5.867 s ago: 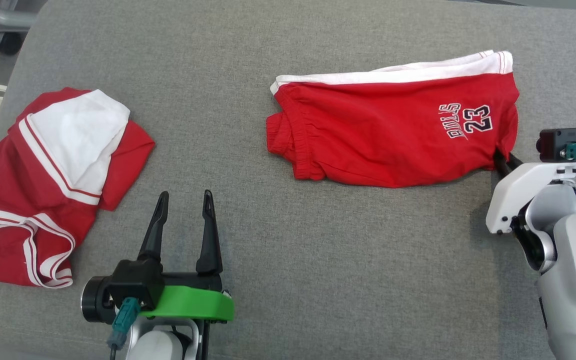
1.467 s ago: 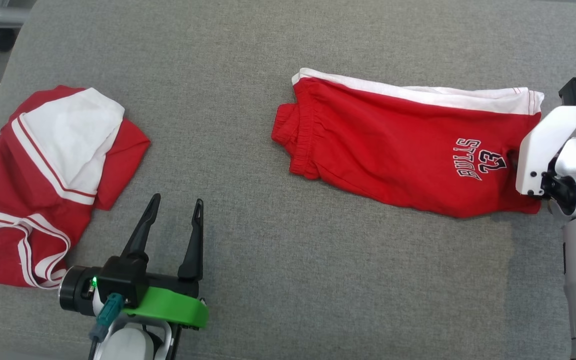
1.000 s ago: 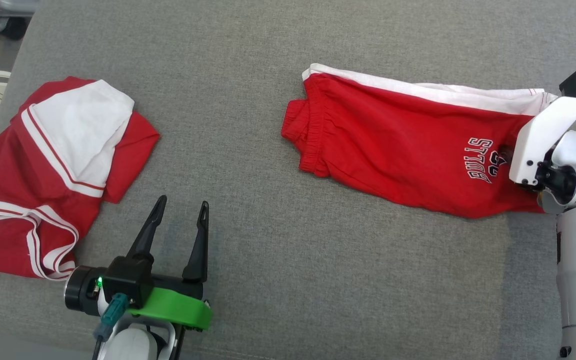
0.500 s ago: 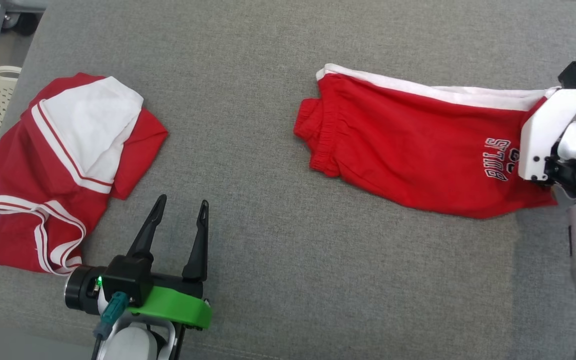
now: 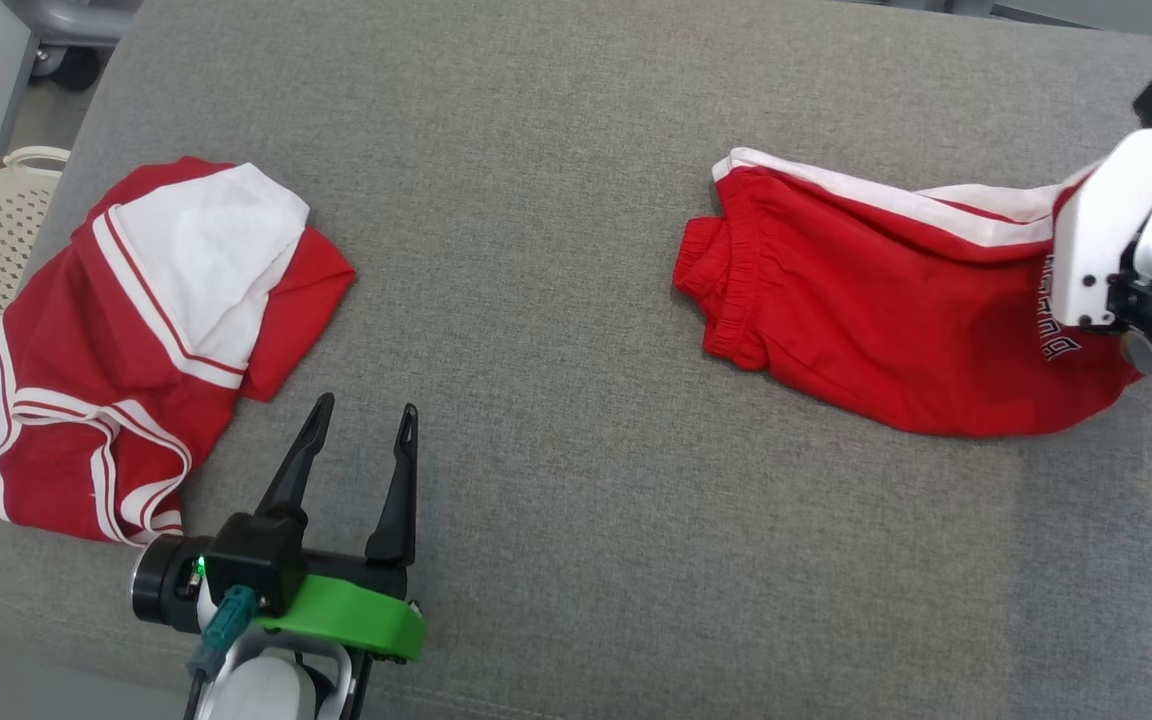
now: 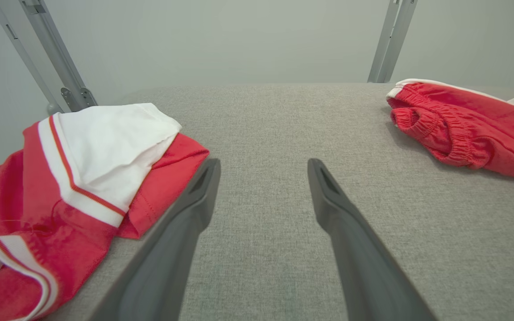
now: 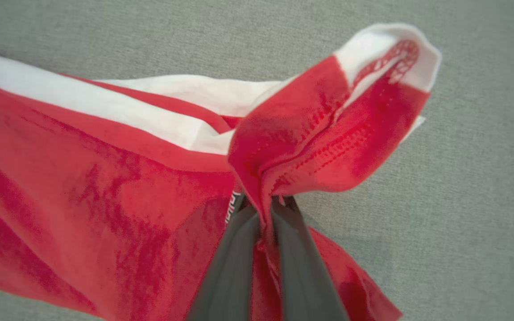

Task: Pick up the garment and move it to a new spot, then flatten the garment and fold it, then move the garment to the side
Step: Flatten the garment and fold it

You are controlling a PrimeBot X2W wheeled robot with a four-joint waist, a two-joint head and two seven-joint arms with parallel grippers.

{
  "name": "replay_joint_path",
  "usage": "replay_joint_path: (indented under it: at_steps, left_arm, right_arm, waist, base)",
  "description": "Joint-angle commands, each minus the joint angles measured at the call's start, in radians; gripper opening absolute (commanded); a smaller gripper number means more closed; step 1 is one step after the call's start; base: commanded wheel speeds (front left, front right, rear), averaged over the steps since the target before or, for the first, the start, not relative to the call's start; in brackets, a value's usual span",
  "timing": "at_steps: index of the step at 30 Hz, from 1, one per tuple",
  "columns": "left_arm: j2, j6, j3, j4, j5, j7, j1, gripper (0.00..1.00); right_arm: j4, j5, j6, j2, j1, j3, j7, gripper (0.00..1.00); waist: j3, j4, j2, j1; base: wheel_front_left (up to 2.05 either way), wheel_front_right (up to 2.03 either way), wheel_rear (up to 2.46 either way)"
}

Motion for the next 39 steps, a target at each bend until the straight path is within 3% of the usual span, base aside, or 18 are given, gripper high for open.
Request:
replay_joint_path:
  at_steps: [1,15,29,39]
  left_arm:
    - [0.0,0.004,0.001,0.003,-0.006,0.0,0.005,1.0]
    - [0.0,0.021,-0.042,0.005,-0.039,0.0,0.023,1.0]
    - [0.0,0.034,-0.077,0.003,-0.06,0.0,0.04,1.0]
    - [0.0,0.04,-0.09,0.003,-0.071,0.0,0.032,1.0]
  right_arm:
    - [-0.012,0.026,-0.002,0.013,-0.014,0.022,0.008,0.0]
    - [0.073,0.072,-0.001,0.061,-0.065,0.194,-0.022,0.0]
    - [0.176,0.071,-0.001,0.104,-0.104,0.218,-0.079,0.0]
    - [0.156,0.082,-0.001,0.101,-0.122,0.24,-0.119,0.0]
  waist:
    - [-0.007,0.006,-0.0001,0.0]
    - [-0.032,0.122,-0.0001,0.0]
    - [-0.029,0.19,-0.0001,0.0]
    - [-0.02,0.197,-0.0001,0.0]
  base:
    - [0.0,0.0,0.0]
    - [0.0,0.0,0.0]
    - [0.0,0.0,0.0]
    - [0.0,0.0,0.0]
